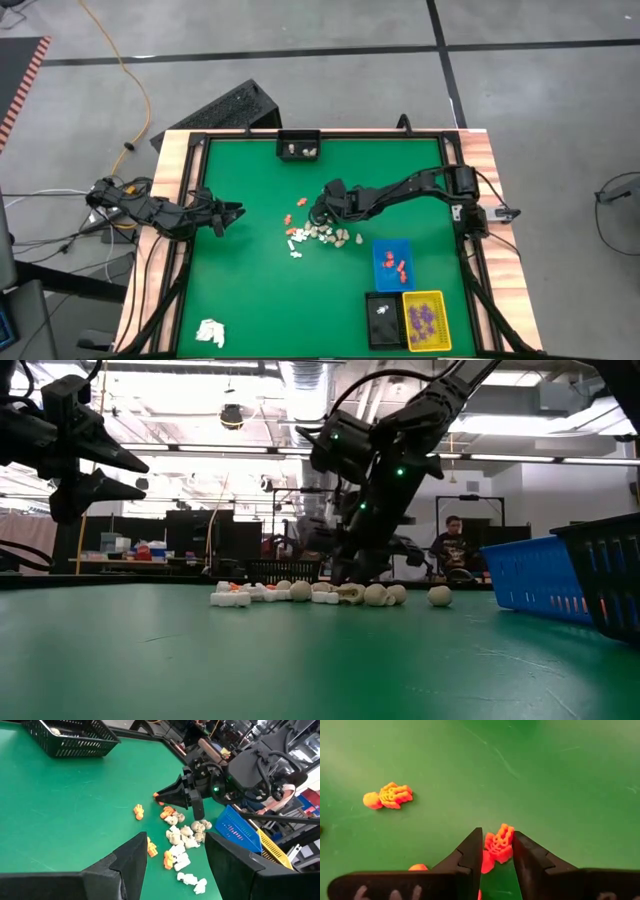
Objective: Sort Halloween decoration
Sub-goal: Put the orange skeleton toy into the blue bin
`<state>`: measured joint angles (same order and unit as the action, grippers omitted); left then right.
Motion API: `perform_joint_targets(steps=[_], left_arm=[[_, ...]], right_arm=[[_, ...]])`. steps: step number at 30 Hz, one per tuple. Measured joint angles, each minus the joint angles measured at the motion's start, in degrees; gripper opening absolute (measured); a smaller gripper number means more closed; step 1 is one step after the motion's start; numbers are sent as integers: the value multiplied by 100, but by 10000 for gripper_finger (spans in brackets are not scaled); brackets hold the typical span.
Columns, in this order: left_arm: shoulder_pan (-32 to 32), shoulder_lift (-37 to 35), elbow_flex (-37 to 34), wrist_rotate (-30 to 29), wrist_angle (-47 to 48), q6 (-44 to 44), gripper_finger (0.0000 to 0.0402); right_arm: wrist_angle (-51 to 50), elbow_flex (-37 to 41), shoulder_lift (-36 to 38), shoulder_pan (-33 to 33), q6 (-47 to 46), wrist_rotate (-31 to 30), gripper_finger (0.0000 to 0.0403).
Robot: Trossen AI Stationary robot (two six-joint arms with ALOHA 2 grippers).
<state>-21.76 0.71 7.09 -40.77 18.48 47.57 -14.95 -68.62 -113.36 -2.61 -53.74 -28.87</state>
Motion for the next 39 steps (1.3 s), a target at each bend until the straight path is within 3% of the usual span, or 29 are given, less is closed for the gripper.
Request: perform_joint_targets(steps=[8, 18, 24, 39], left_arm=[[-2, 2, 0, 2, 7, 17, 189], [0, 2, 0, -4, 9, 15, 189], [-2, 2, 0, -7, 11, 17, 189], [0, 2, 0, -44, 13, 17, 189]], right_arm=[[-41, 0, -64, 2, -43, 71, 99], [-66, 11, -74, 56, 25, 97, 10], [28, 26, 12, 59, 207, 108, 7], [-68, 43, 1008, 44, 1033, 2, 3]])
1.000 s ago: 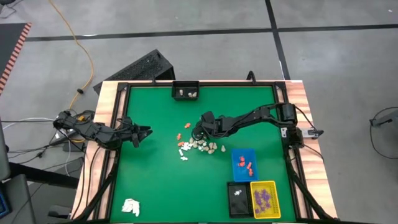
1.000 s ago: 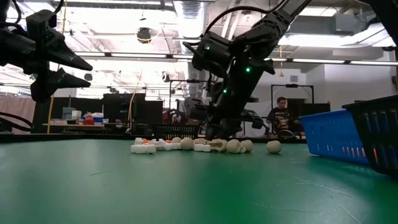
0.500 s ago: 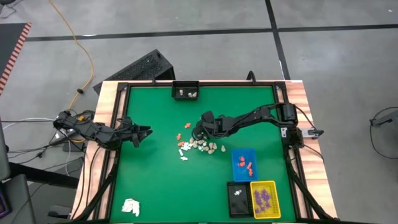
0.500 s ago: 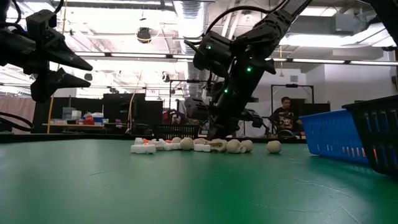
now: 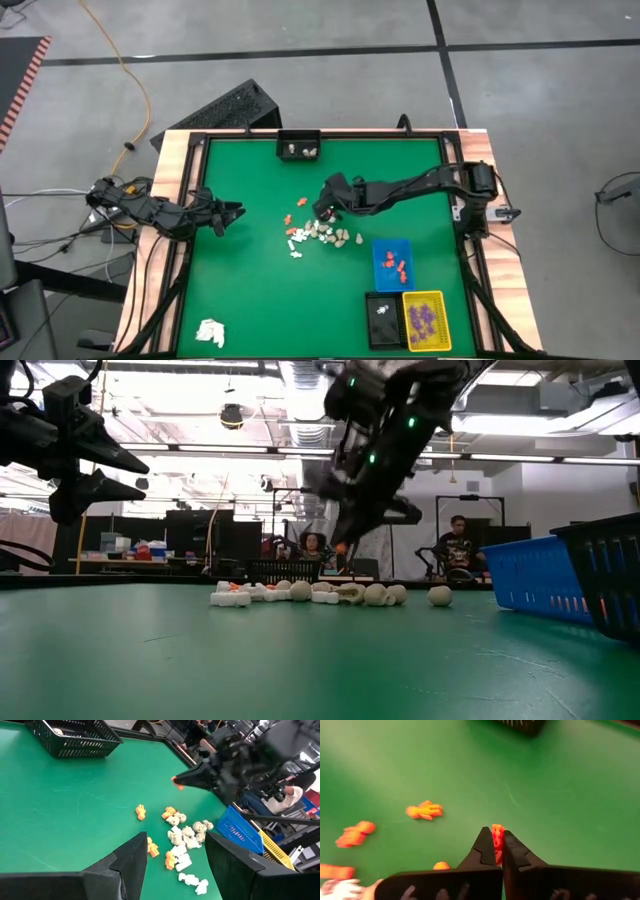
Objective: Sort Halloween decoration
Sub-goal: Put the orange skeleton toy into the blue bin
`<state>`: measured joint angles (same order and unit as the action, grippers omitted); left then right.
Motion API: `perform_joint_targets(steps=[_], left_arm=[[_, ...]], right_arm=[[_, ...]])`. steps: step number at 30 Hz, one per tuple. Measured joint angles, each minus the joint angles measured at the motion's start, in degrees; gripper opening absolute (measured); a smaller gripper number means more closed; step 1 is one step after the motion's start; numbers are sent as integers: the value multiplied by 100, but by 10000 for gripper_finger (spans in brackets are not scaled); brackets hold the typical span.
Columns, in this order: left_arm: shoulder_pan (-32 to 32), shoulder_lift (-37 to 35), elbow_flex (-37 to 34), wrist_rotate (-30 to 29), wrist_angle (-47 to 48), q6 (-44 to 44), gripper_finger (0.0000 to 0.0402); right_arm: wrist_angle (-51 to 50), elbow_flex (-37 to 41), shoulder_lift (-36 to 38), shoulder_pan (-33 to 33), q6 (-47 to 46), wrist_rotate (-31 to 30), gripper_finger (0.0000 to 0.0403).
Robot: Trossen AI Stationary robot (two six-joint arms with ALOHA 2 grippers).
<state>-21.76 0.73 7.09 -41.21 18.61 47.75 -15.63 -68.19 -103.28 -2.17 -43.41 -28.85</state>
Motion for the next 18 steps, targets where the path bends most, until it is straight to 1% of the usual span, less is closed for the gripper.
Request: perform_joint_targets(steps=[2, 5, 7, 11, 14, 18], left_arm=[[-2, 0, -2, 0, 0, 2, 189], [-2, 2, 0, 2, -2, 4, 189], [-1, 0, 0, 1, -4, 7, 189], [-2, 0, 0, 2, -2, 0, 189], [-1, 0, 0, 2, -1, -6, 189], [-2, 0, 0, 2, 7, -48, 189]], right_arm=[[-117, -12, 167, 43, 79, 209, 3], [-508, -12, 425, 176, 153, 744, 3], [-827, -12, 629, 329, 184, 1083, 3], [-1653, -12, 1064, 762, 101, 1562, 2], [-2232, -12, 1379, 1146, -186, 1817, 2], [-2868, -12, 1802, 1723, -828, 1993, 2]])
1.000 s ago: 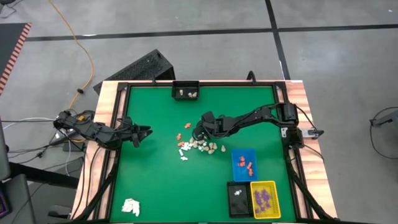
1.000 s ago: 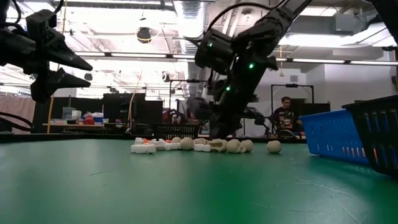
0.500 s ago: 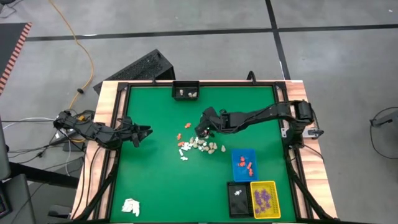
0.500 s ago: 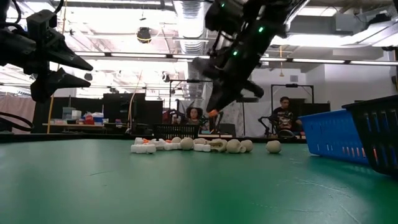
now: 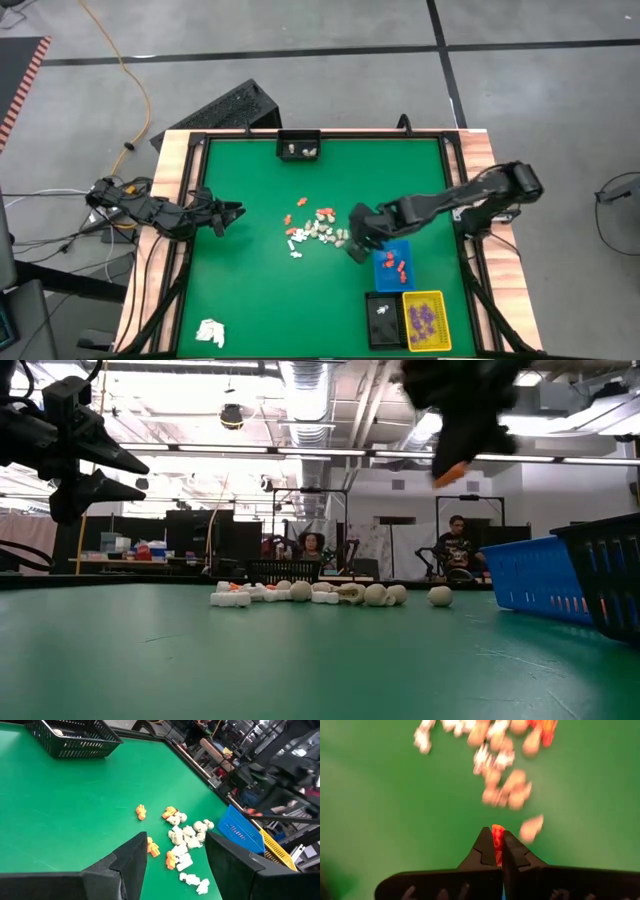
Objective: Sort Halloween decoration
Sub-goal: Put the orange skeleton toy into the blue bin
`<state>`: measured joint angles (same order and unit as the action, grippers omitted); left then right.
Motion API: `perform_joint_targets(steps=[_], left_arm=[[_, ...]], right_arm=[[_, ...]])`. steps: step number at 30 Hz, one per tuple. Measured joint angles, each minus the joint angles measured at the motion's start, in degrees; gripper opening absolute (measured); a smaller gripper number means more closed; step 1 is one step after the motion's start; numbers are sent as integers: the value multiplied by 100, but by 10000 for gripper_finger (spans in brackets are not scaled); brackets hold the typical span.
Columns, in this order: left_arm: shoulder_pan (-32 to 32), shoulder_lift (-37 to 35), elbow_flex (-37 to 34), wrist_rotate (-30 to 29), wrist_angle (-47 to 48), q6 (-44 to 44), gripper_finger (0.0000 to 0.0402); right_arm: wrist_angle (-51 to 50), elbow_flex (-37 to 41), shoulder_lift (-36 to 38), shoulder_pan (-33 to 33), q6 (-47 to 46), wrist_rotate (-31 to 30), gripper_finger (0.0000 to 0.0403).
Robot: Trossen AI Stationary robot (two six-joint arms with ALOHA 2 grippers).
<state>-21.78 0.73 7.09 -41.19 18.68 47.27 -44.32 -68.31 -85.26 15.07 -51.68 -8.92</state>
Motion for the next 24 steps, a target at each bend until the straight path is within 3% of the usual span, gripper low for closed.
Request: perform_joint_targets(steps=[6, 12, 24], left_arm=[[1, 2, 0, -9, 21, -2, 189], [1, 2, 0, -20, 41, -4, 189], [1, 2, -1, -47, 39, 26, 189]], right_arm=[[-800, -9, 307, 835, -1234, -19, 2], [-1595, -9, 38, 1420, -2349, -14, 5], [-1744, -4, -273, 1594, -2246, 3, 63]])
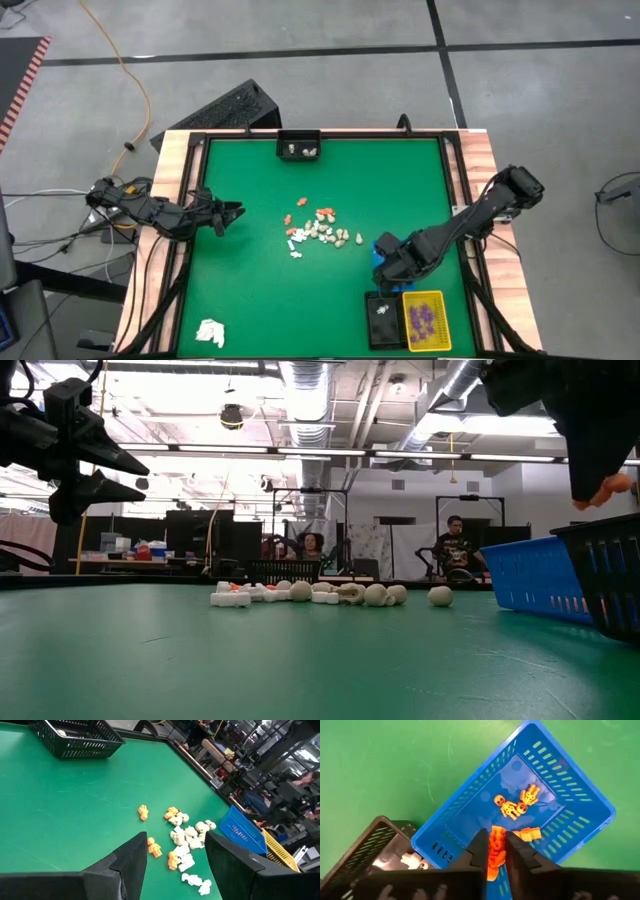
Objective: Sort Halloween decoration
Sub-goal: Put the orange skeleton toy into the blue bin
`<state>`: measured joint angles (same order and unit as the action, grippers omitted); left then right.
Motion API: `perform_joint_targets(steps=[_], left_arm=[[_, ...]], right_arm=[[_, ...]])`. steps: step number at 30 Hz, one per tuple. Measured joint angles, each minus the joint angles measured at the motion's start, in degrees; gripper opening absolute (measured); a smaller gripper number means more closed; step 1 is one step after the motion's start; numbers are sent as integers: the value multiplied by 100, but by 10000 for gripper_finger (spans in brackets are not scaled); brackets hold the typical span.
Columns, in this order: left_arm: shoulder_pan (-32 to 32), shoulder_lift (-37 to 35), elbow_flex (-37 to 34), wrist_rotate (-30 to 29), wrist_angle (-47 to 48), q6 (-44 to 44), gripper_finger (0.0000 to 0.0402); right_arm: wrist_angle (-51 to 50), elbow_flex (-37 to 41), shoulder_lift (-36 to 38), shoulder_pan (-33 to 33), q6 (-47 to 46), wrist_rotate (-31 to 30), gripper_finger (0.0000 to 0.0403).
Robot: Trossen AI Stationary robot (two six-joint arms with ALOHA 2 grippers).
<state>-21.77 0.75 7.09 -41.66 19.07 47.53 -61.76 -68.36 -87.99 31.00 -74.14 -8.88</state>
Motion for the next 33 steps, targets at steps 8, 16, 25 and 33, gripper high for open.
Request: perform_joint_targets(steps=[8, 16, 25, 33], left_arm=[[0, 0, 1, -17, 66, 4, 189], [-1, 0, -1, -16, 81, 7, 189], [-1, 0, 1, -16, 81, 9, 189], [1, -2, 1, -16, 105, -26, 189]], right_arm=[[-61, 0, -58, -2, 58, 20, 104], [1143, 0, -60, -240, 1280, -23, 108], [3902, 0, -60, -1021, 4456, -993, 109], [5329, -11, -319, -2044, 6810, -1054, 109]])
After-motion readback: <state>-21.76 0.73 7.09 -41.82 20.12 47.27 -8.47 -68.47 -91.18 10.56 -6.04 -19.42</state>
